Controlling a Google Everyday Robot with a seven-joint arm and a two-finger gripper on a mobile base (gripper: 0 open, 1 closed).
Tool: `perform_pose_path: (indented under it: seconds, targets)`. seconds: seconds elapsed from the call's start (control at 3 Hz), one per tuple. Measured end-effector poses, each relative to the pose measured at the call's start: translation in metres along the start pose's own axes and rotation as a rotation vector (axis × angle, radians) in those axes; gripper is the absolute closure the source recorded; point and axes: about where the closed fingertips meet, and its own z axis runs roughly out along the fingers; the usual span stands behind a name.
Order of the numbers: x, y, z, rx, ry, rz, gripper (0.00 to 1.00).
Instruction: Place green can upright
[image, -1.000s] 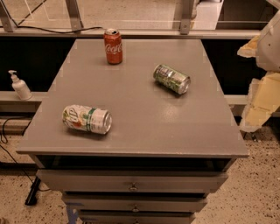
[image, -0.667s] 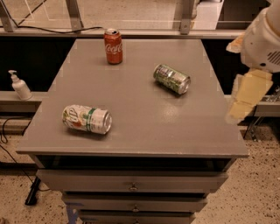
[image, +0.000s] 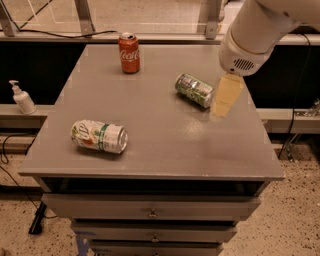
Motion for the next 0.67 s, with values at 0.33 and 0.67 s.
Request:
perform_pose_path:
  seconds: [0.33,0.67]
  targets:
    - [-0.019,-0.022,0.037,0.001,0.021,0.036,0.0]
    - [-0.037,-0.039,0.073,-0.027,0.035,0.075,0.0]
